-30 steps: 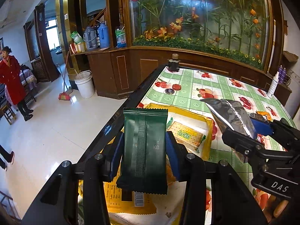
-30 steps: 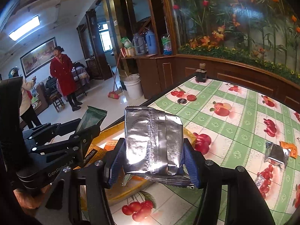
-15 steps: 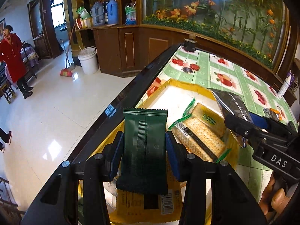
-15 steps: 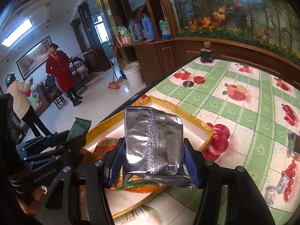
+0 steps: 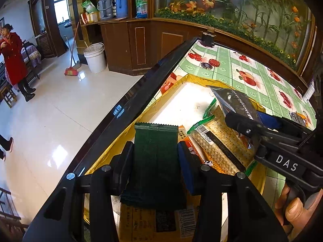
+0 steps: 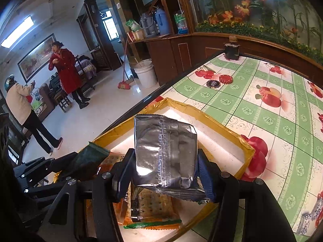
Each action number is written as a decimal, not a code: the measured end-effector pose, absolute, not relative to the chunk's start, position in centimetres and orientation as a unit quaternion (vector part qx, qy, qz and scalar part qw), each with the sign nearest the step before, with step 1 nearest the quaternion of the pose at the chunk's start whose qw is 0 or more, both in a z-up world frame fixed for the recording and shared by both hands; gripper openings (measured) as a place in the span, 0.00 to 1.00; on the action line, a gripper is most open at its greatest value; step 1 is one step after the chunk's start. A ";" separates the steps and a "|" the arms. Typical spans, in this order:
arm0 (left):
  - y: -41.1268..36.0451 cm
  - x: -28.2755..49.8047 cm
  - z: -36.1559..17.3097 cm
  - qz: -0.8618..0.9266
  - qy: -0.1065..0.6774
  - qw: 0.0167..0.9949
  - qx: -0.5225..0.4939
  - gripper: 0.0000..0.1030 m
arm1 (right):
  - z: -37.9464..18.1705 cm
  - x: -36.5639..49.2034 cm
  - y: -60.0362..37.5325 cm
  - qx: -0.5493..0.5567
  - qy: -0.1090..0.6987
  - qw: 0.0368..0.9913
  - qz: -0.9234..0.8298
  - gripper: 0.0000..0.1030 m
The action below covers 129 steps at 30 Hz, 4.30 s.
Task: Organize snacks
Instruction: 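Open left gripper over the foam box while right gripper releases the silver bag inside, then withdraw both open grippers from the foam box back over the candies, then grasp a blue-white candy with left gripper while right gripper grasps another blue-white candy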
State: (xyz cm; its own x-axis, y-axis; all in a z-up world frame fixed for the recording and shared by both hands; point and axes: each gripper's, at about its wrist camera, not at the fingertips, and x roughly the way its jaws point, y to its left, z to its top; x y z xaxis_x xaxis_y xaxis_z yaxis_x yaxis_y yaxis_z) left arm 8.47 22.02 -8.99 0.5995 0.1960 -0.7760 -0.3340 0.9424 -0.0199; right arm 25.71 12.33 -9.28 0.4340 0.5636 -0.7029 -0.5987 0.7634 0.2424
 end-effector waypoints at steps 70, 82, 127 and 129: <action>4.8 6.5 -2.1 0.054 0.364 0.930 -0.010 0.75 | -1.6 17.3 -13.7 0.000 0.306 0.949 0.077 0.87; 2.4 6.4 -2.3 0.042 0.369 0.928 0.012 0.75 | -1.5 16.3 -15.7 -0.016 0.300 0.953 0.040 0.87; -5.7 17.4 -12.7 -0.077 0.477 0.875 0.032 0.19 | -8.7 20.7 -21.2 0.092 0.402 0.902 0.132 0.62; -4.5 17.4 -12.6 -0.078 0.479 0.874 0.019 0.17 | -8.9 21.3 -20.2 0.090 0.405 0.899 0.141 0.62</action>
State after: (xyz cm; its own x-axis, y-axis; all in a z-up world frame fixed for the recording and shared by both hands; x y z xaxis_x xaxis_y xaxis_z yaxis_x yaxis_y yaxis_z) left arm 17.39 -4.50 -12.63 0.5288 -0.1183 -0.8404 0.1544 0.9871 -0.0418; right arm 21.30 -20.25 -8.93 0.6329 0.3262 -0.7022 -0.1800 0.9441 0.2763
